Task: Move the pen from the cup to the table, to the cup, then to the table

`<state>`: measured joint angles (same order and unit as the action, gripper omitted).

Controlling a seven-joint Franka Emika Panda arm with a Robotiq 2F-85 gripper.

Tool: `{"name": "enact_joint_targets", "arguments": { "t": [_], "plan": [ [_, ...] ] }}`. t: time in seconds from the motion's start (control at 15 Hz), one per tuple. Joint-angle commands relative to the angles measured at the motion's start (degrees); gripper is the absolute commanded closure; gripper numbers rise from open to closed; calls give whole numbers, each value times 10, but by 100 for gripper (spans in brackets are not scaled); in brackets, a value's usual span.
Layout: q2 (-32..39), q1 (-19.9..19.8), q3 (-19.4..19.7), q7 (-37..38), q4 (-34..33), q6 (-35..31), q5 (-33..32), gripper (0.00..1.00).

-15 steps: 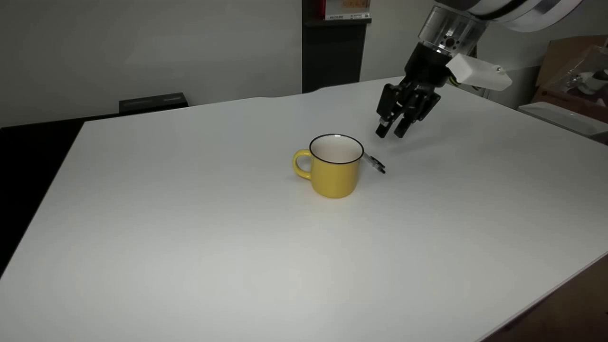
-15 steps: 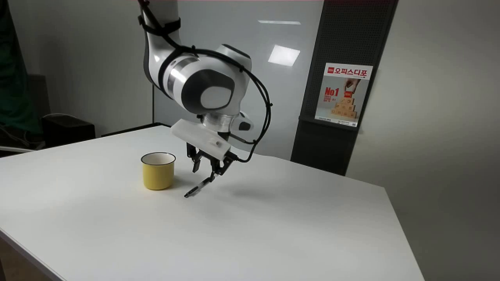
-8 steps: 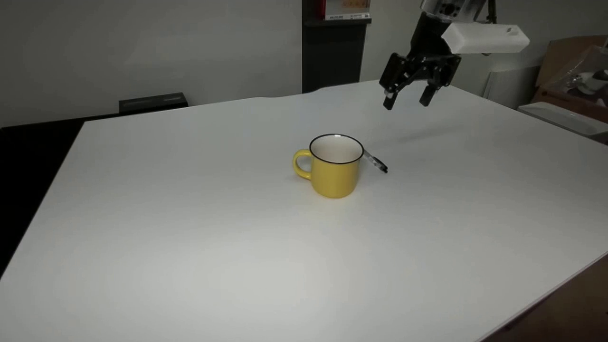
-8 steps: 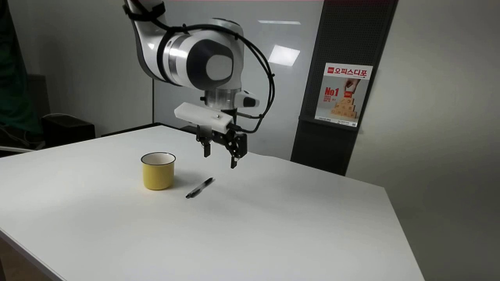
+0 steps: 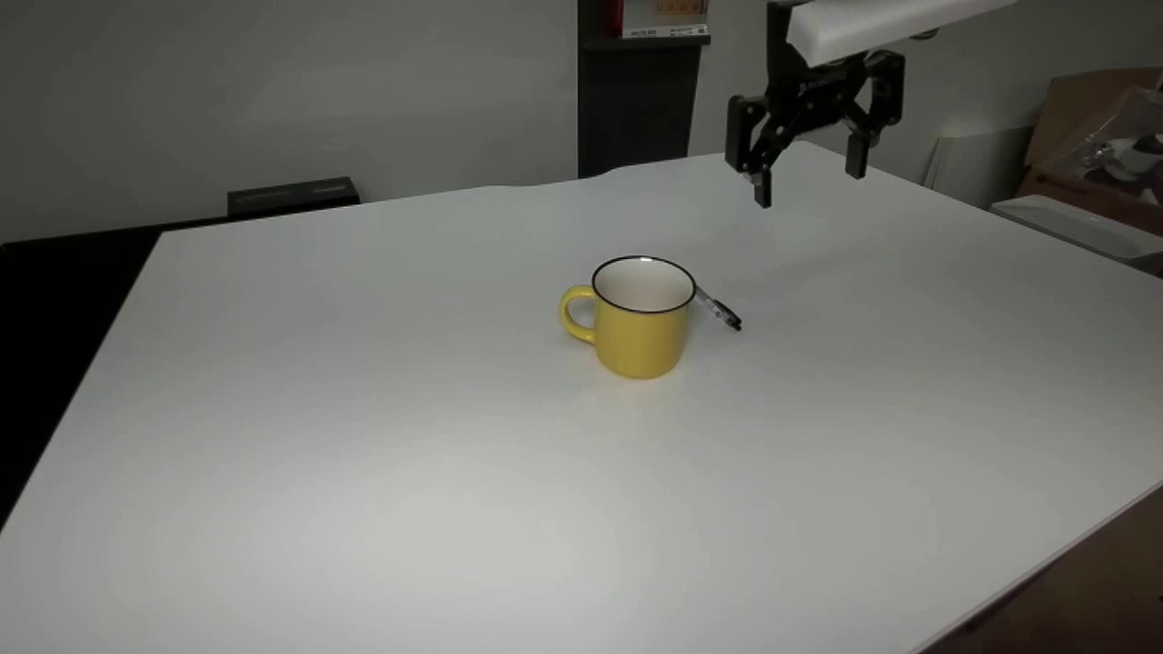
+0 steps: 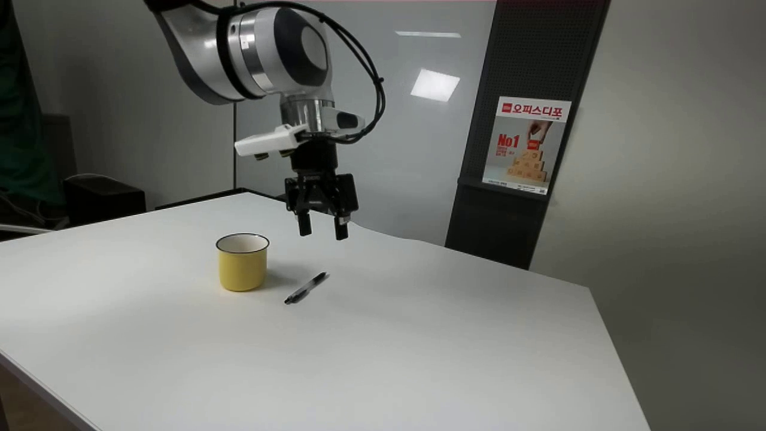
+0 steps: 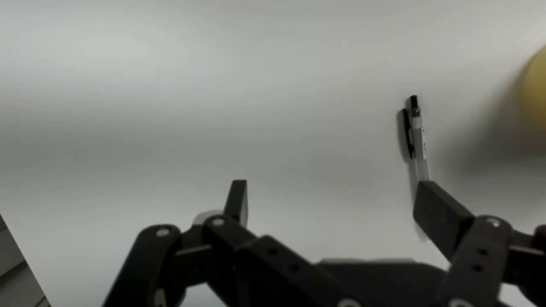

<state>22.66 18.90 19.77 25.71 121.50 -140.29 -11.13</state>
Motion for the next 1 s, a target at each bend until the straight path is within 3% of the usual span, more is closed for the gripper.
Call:
{"name": "enact_joint_targets", "arguments": {
  "t": [0.0, 0.27, 0.4, 0.6, 0.67, 0.93],
  "plan": [
    [17, -29, -74, 22, -45, 89, -7, 0],
    [38, -86, -150, -88, -54, 32, 31, 0],
    [28, -75, -146, -52, -39, 39, 13, 0],
    [37, -87, -152, -65, -47, 37, 17, 0],
    [31, -93, -156, -79, -36, 6, 19, 0],
    [65, -179, -225, -265, -45, -73, 114, 0]
  ]
}}
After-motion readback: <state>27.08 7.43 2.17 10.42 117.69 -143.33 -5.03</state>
